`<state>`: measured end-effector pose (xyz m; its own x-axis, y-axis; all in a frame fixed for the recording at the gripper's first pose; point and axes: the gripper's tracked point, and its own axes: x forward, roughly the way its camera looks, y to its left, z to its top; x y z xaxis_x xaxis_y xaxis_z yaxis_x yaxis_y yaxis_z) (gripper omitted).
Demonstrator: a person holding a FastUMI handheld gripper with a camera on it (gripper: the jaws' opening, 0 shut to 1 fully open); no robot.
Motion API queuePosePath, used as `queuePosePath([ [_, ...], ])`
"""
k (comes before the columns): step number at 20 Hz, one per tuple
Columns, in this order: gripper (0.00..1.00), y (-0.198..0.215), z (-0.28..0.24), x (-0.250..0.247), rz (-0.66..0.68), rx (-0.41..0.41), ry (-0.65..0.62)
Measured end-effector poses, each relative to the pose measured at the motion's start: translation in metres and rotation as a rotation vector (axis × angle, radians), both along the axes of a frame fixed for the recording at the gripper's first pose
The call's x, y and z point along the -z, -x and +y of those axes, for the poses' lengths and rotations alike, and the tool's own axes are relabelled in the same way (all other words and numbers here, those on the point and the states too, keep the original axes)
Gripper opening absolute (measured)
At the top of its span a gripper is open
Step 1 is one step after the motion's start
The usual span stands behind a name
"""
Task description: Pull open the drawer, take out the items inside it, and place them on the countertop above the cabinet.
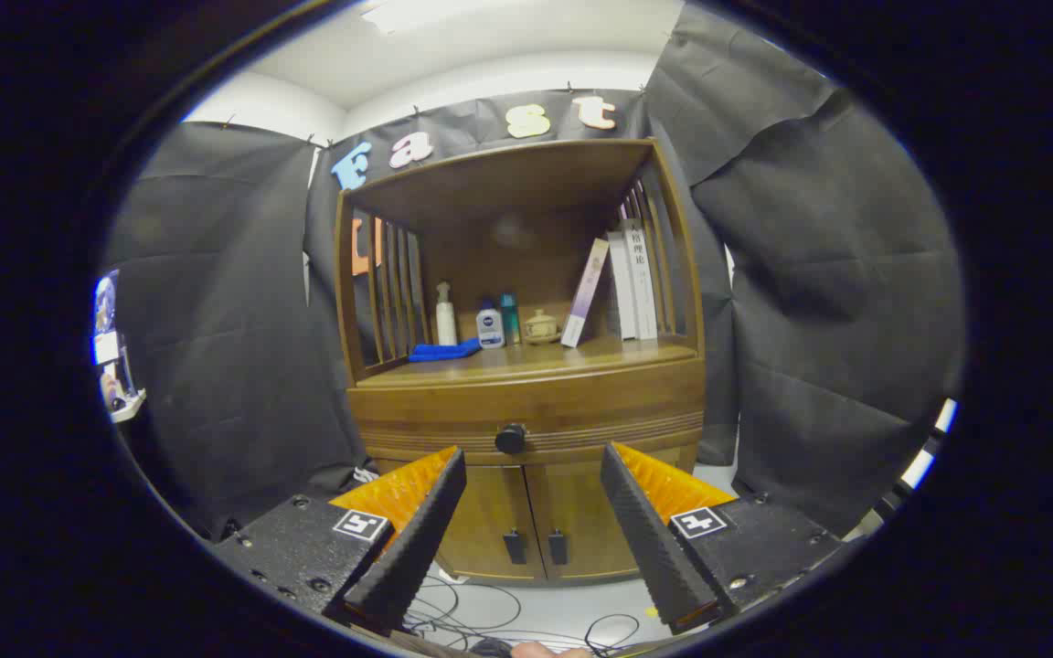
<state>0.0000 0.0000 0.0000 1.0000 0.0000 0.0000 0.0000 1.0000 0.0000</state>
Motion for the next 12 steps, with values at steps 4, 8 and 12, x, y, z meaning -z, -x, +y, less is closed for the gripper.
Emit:
queuePosePath([
  [4,0.97,-0.0003,0.0065,-0.0064,-0.013,-0.016,0.005],
  [8,0.97,-0.0023,0.0092,-0.0079,-0.012,-0.016,0.002],
  [12,0.97,-0.0078,0.0098,-0.0132,-0.022,-0.015,0.01],
])
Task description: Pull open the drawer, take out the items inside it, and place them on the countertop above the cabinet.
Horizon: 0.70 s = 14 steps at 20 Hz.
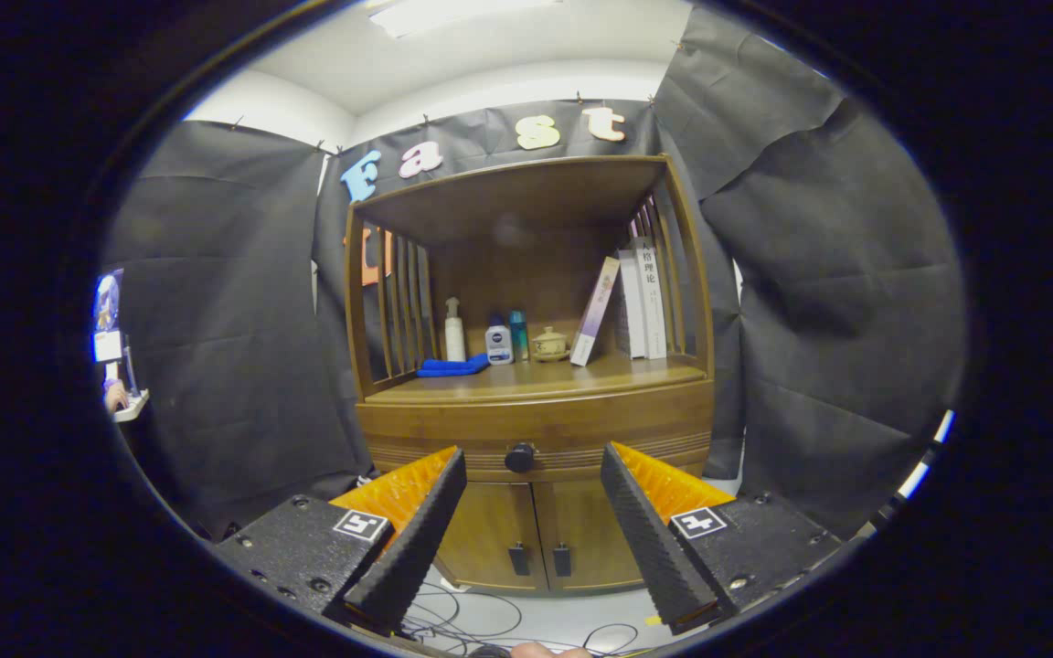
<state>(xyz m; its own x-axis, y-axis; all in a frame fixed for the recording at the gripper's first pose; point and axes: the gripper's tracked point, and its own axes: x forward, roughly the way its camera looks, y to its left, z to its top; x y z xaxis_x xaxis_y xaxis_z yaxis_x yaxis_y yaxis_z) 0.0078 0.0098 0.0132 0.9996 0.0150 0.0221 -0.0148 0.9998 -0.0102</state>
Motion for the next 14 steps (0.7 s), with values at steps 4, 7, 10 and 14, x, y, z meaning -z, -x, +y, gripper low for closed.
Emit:
queuePosePath([
  [4,0.97,-0.012,-0.001,0.004,0.019,0.015,-0.012],
  [7,0.97,-0.03,-0.001,0.01,0.033,0.031,0.001],
  [10,0.97,-0.058,0.002,0.015,0.033,0.042,0.014],
  [14,0.97,-0.101,0.008,0.028,0.049,0.054,0.039],
])
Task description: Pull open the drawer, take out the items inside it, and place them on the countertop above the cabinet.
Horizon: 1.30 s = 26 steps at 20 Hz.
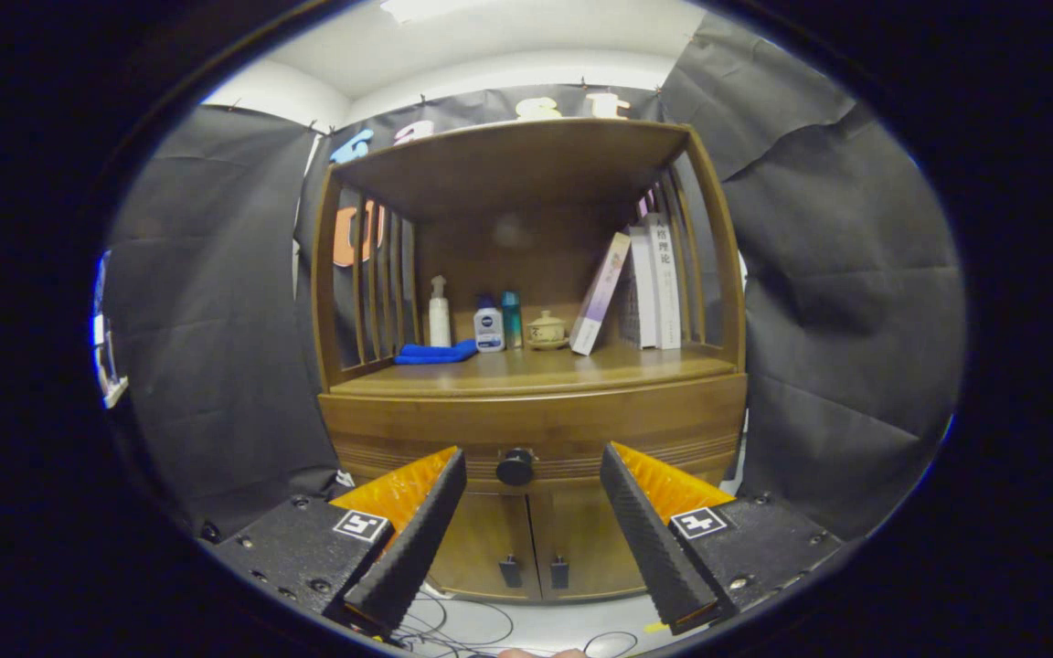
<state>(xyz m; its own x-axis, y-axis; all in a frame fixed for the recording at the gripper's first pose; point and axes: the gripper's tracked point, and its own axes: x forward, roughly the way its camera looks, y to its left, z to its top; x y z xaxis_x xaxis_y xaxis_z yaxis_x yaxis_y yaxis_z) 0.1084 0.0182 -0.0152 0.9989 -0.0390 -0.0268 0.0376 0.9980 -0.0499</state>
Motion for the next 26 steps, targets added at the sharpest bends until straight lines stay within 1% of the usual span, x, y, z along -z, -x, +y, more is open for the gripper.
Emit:
queuePosePath([
  [5,0.98,-0.052,0.004,0.023,0.047,0.013,0.018],
  [9,0.97,-0.088,0.007,0.04,0.079,0.015,0.062],
  [12,0.96,-0.108,0.006,0.051,0.097,0.029,0.056],
  [14,0.91,-0.121,0.007,0.059,0.115,0.038,0.043],
  [16,0.86,-0.129,0.007,0.058,0.104,0.051,0.048],
  [17,0.81,-0.133,0.007,0.057,0.099,0.057,0.056],
  [20,0.72,-0.143,0.004,0.065,0.108,0.097,0.066],
  [23,0.62,-0.143,0.002,0.064,0.094,0.122,0.055],
  [26,0.53,-0.143,0.0,0.064,0.076,0.126,0.063],
])
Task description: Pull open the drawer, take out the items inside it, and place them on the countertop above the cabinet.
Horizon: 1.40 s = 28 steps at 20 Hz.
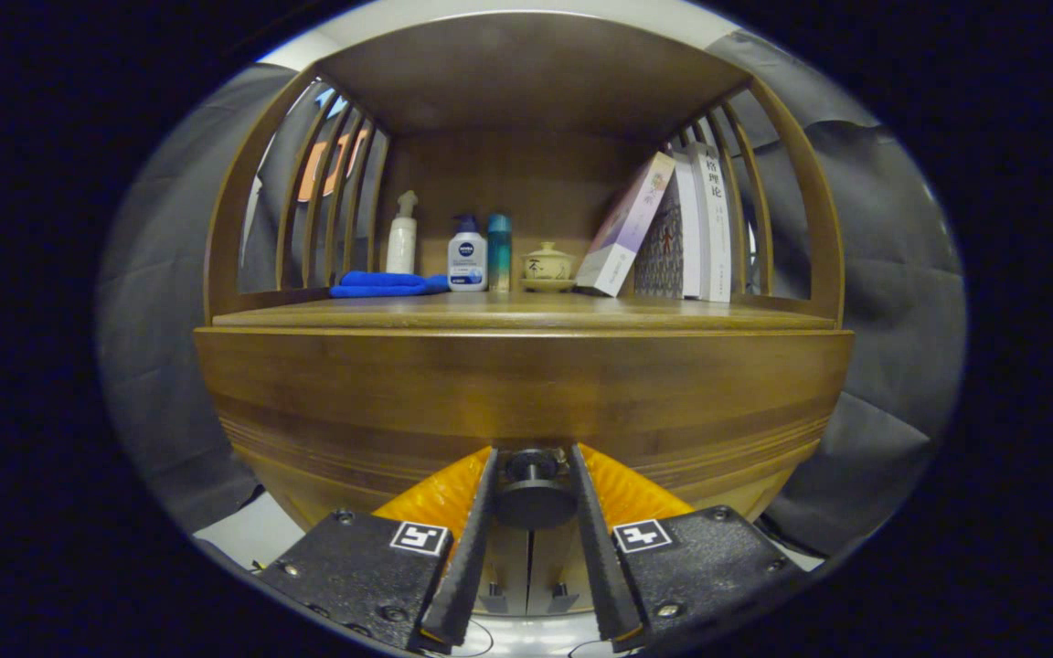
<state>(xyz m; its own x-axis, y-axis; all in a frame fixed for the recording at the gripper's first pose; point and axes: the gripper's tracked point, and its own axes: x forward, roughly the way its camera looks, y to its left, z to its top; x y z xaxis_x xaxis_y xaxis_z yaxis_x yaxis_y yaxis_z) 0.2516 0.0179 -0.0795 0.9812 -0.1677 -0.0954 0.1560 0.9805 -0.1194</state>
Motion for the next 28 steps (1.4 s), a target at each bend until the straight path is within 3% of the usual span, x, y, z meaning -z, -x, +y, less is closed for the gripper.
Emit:
queuePosePath([
  [12,0.38,0.009,0.001,0.004,0.05,-0.04,-0.035],
  [28,0.33,0.129,0.004,0.026,0.067,-0.066,-0.016],
])
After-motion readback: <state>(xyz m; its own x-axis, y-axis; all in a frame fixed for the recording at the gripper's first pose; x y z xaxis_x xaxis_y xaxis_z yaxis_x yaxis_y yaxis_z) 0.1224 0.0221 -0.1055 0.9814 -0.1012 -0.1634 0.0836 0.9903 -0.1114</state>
